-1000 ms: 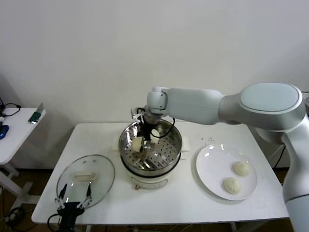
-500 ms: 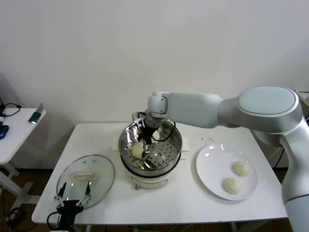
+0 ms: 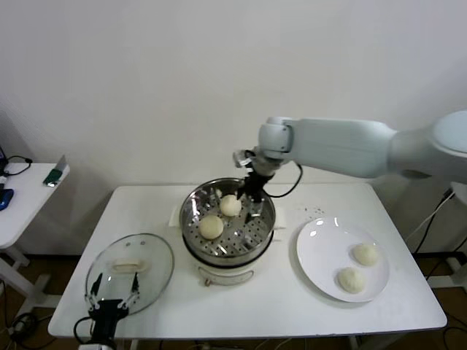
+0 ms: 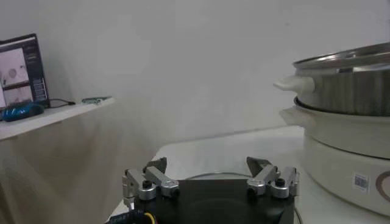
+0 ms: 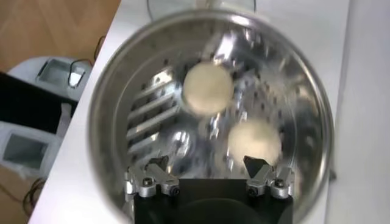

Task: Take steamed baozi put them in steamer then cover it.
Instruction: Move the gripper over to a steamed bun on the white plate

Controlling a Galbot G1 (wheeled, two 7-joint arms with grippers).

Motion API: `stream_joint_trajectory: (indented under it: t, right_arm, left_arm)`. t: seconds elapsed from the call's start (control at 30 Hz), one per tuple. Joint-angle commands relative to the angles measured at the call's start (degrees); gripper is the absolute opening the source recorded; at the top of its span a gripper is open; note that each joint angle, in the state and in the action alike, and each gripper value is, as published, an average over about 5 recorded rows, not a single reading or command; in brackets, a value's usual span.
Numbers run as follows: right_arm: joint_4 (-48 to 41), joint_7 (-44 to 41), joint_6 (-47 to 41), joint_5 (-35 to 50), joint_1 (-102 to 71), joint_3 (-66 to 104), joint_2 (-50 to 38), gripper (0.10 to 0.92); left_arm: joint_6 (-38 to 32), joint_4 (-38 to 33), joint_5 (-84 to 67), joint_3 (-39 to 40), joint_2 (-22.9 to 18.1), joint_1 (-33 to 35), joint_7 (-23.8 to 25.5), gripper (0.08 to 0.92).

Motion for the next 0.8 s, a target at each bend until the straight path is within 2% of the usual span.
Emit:
stream_joint_trajectory:
  t: [0.03, 0.23, 0.4, 0.8]
  right_arm:
    - [11.0, -2.6, 0.5, -7.9, 4.6, -1.3, -19.1, 0.823]
    - [16.2, -2.4, 0.7, -15.0, 2.2, -3.0, -28.8, 0.823]
    - [17.1, -1.9, 1.4, -22.8, -1.8, -4.5, -34.5, 0.823]
    - [12.8, -0.2, 2.4, -34.0, -19.2, 4.5, -39.1, 0.823]
  left_arm:
    - [0.3, 0.0, 0.7, 0.2, 0.0, -0.4, -0.4, 0.823]
    - [0.9, -0.3, 1.4, 0.6, -0.3, -0.9, -0.5, 0.823]
    - [0.9, -0.5, 1.7, 0.6, -0.6, -0.6, -0.6, 0.823]
    - [1.0, -0.6, 2.3, 0.4, -1.2, 0.6, -0.4, 0.823]
